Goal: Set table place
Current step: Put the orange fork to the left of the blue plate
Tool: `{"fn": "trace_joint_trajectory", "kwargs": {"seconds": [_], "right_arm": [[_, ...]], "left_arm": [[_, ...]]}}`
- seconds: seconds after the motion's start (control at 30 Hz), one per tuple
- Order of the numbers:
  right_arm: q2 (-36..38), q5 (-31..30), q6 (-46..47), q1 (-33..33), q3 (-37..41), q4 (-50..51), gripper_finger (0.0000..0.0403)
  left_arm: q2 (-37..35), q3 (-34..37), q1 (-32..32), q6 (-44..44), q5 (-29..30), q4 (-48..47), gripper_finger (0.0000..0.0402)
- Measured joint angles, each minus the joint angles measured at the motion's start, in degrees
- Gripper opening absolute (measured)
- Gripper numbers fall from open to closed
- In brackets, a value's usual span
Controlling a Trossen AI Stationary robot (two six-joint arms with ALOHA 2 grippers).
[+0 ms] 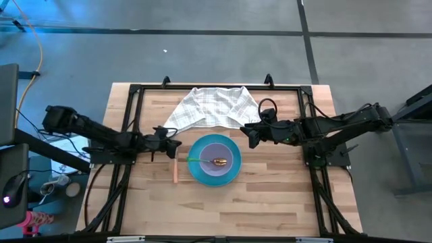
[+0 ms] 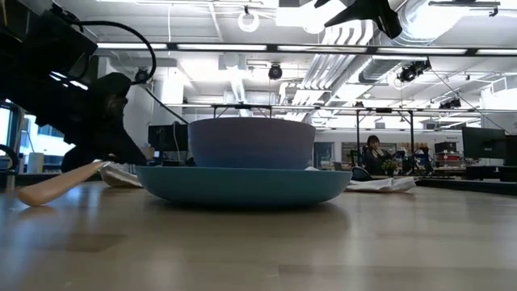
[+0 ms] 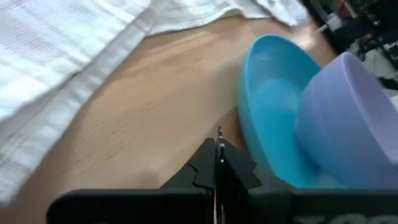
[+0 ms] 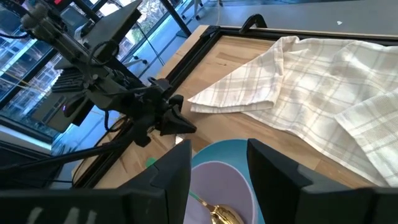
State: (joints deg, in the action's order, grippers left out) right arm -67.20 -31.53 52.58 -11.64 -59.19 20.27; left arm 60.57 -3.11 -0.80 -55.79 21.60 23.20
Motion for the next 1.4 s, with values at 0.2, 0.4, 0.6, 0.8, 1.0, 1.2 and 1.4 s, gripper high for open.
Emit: {"fn": "trace_joint_trajectory", "kwargs": {"seconds": [0.2,0.4,0.6,0.8,1.0,1.2,1.4], "right_arm": [[0.0,0.2,-0.1,0.0,0.0,0.0,0.0144],[0.0,0.3,-0.6,0.0,0.0,0.0,0.0144],[0.0,0.4,-0.5,0.0,0.0,0.0,0.0144],[0.0,0.6,-0.3,0.0,0.0,0.0,0.0144],[0.0,1.8,-0.1,0.0,0.0,0.0,0.0144],[0.0,2.1,-0.1,0.0,0.0,0.0,0.0144],[0.0,3.3,-0.1,0.0,0.0,0.1,0.0144]], "left_arm": [[6.3,0.0,0.0,-1.2,-0.2,2.2,0.0],[11.3,-0.1,0.0,-1.5,0.0,7.3,0.0],[13.8,-1.2,0.0,-1.6,0.9,7.1,0.0],[14.0,-1.7,0.0,-1.9,1.8,6.5,0.0002],[14.0,-1.9,0.0,-2.4,2.0,5.3,0.0027],[14.0,-2.0,0.0,-2.6,2.7,5.4,0.0079],[12.8,-1.9,0.0,-1.5,3.4,5.0,0.0126]]}}
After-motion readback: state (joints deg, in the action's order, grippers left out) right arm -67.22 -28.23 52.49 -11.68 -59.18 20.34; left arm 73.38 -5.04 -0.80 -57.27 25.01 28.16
